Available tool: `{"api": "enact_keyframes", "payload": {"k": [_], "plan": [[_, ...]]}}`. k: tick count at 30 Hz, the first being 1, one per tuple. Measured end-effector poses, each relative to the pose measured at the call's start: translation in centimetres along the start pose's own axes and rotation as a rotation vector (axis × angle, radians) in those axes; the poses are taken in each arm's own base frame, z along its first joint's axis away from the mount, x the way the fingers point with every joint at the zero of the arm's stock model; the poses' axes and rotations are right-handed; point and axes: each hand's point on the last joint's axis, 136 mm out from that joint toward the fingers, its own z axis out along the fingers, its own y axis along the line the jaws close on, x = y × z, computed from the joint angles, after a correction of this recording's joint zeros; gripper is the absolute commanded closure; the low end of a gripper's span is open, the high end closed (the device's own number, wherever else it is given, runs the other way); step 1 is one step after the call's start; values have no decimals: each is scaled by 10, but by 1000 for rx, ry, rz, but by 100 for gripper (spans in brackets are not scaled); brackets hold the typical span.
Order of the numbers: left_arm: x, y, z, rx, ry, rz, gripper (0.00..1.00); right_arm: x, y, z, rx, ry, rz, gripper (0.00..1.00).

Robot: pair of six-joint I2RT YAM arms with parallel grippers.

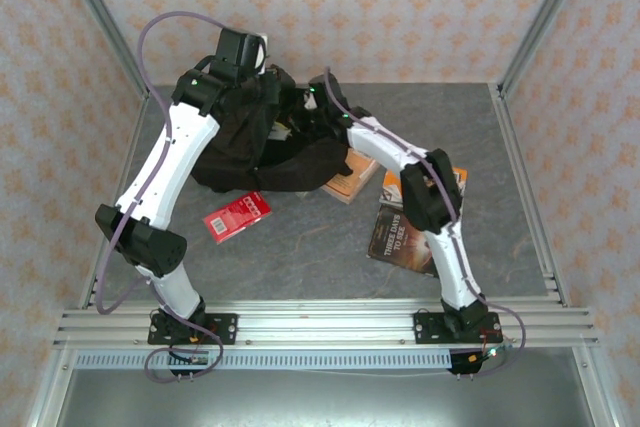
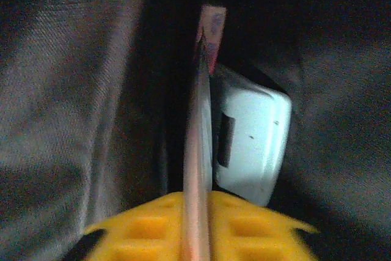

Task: Pack the student bag
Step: Place the personal item in the student bag, then close the student bag at the top-left of the table.

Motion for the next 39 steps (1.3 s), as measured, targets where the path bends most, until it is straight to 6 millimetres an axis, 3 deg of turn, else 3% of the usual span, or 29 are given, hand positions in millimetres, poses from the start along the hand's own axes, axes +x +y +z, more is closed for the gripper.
{"api": "enact_keyframes", "payload": {"k": [3, 6, 12, 15, 18, 23, 26, 29, 31, 33, 36, 39], "plan": [[-3, 1, 0, 0, -14, -2, 100, -6, 14, 21, 7, 3, -40, 42], [-3, 6, 1, -11, -13, -8, 100, -3, 12, 27, 41, 7, -59, 33], [-2, 22, 7, -38, -6, -32, 100, -6, -14, 11, 191, -21, -131, 29], [-5, 29, 8, -49, -12, -56, 100, -6, -21, -16, 266, -45, -175, 29], [-6, 32, 13, -54, -12, -70, 100, -6, -13, -53, 311, -99, -240, 29], [0, 28, 35, -34, 18, -98, 100, 3, 10, -137, 344, -243, -354, 31], [4, 19, 54, 9, 48, -125, 100, 12, 13, -179, 344, -337, -395, 32], [8, 8, 77, 62, 87, -153, 78, 26, 2, -210, 353, -398, -420, 32], [15, 4, 89, 84, 115, -176, 60, 36, -7, -218, 361, -407, -442, 32], [22, 4, 94, 88, 138, -193, 51, 47, -15, -219, 378, -399, -471, 32], [39, 11, 79, 70, 155, -217, 44, 67, -27, -217, 399, -361, -526, 32], [52, 25, 37, 24, 115, -226, 37, 86, -35, -221, 397, -337, -569, 32]]}}
